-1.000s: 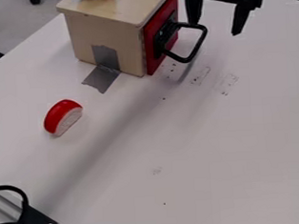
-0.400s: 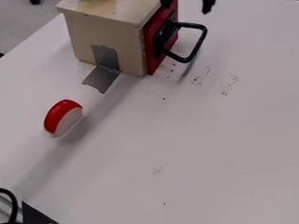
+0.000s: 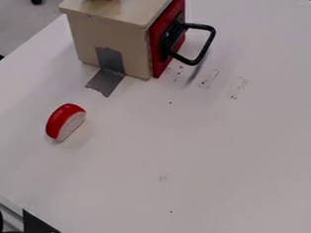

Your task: Put the green object on the table

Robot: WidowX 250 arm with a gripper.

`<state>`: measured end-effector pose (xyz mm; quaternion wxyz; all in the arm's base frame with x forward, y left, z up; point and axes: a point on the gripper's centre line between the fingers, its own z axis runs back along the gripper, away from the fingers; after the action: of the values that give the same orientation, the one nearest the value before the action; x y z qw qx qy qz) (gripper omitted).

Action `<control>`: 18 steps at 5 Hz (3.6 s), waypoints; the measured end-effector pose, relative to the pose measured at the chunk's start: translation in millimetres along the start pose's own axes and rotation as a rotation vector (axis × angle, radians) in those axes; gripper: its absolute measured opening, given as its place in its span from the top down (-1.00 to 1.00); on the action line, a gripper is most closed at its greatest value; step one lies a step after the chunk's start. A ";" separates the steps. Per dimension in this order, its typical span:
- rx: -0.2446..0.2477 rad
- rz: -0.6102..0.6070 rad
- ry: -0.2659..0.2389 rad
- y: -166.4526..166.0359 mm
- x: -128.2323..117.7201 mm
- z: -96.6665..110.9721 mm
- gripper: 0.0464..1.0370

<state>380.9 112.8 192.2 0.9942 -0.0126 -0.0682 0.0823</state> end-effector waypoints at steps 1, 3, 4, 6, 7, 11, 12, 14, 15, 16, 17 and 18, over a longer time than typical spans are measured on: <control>-0.001 -0.027 0.011 32.3 9.2 -4.4 -0.92; 0.007 -0.114 0.026 61.0 11.4 -15.4 -0.92; -0.003 -0.157 0.054 78.9 7.1 -29.2 -0.92; -0.030 -0.191 0.110 87.4 7.5 -57.1 -0.92; -0.039 -0.184 0.167 91.1 5.2 -80.5 -0.92; 0.009 -0.171 0.183 82.2 5.4 -87.5 0.07; 0.026 -0.169 0.186 58.4 0.2 -83.9 0.10; -0.036 -0.189 0.180 -54.1 -29.2 -80.1 0.10; -0.053 -0.157 0.199 -87.9 -40.5 -89.8 0.10; -0.050 -0.196 0.167 -140.8 -45.3 -95.3 0.10; -0.034 -0.236 0.179 -178.2 -55.6 -117.4 0.10; -0.023 -0.255 0.164 -191.1 -60.1 -129.6 -0.04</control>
<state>371.0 -87.4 62.7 0.9986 -0.0220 0.0112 -0.0466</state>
